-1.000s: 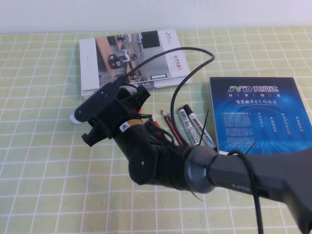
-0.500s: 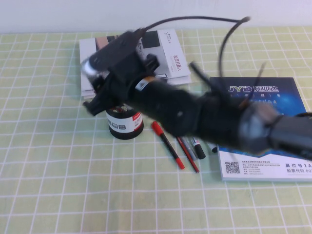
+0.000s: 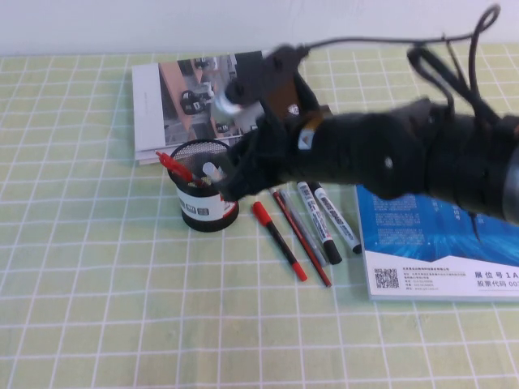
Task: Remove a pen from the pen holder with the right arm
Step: 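Take a marker out of the pen holder and lay it on the table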
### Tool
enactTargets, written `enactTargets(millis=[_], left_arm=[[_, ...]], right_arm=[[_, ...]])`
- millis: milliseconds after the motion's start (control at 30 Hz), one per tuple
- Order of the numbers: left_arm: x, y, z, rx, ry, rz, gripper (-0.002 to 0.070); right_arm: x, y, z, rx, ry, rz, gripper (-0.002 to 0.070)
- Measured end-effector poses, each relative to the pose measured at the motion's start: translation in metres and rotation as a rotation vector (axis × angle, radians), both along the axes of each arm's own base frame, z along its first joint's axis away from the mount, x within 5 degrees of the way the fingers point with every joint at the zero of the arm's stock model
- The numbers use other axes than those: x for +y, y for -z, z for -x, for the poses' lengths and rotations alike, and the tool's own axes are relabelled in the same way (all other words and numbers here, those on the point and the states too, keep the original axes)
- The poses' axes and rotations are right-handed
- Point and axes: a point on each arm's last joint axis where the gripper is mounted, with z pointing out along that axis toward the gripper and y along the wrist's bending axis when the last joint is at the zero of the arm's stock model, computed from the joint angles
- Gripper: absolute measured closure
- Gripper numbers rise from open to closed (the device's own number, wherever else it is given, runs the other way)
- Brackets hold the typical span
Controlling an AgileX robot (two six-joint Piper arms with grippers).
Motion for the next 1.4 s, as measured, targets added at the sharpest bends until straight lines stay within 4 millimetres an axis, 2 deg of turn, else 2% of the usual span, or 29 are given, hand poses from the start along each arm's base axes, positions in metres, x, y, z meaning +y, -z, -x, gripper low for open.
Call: enactTargets(millis=[133,233,433,533,700,933,1133,1400], left_arm=[[0.000,0.000,0.000,0.000,0.000,0.000,0.0680],[0.000,0.000,0.000,0.000,0.000,0.000,0.0680],[0.000,0.000,0.000,0.000,0.000,0.000,0.0680],[0.000,0.000,0.000,0.000,0.000,0.000,0.0680],[0.000,0.000,0.000,0.000,0.000,0.000,0.0680],[0.000,0.000,0.000,0.000,0.000,0.000,0.0680],[0.000,0.000,0.000,0.000,0.000,0.000,0.0680],[0.000,0.000,0.000,0.000,0.000,0.000,0.0680]], right_arm=[[-0.016,0.028,0.011,-0.079,0.020,0.009,0.0370],[-0.028,0.039,0.022,-0.168,0.064,-0.042,0.0370],[-0.026,0.049,0.043,-0.305,0.032,-0.128,0.0370],[-0.016,0.050,0.050,-0.358,-0.029,-0.204,0.0370],[-0.004,0.065,0.047,-0.445,-0.099,-0.280,0.0363],[0.004,0.089,0.044,-0.456,-0.120,-0.308,0.0351],[0.005,0.087,0.043,-0.463,-0.121,-0.327,0.0349],[0.017,0.081,0.031,-0.481,-0.114,-0.342,0.0349]])
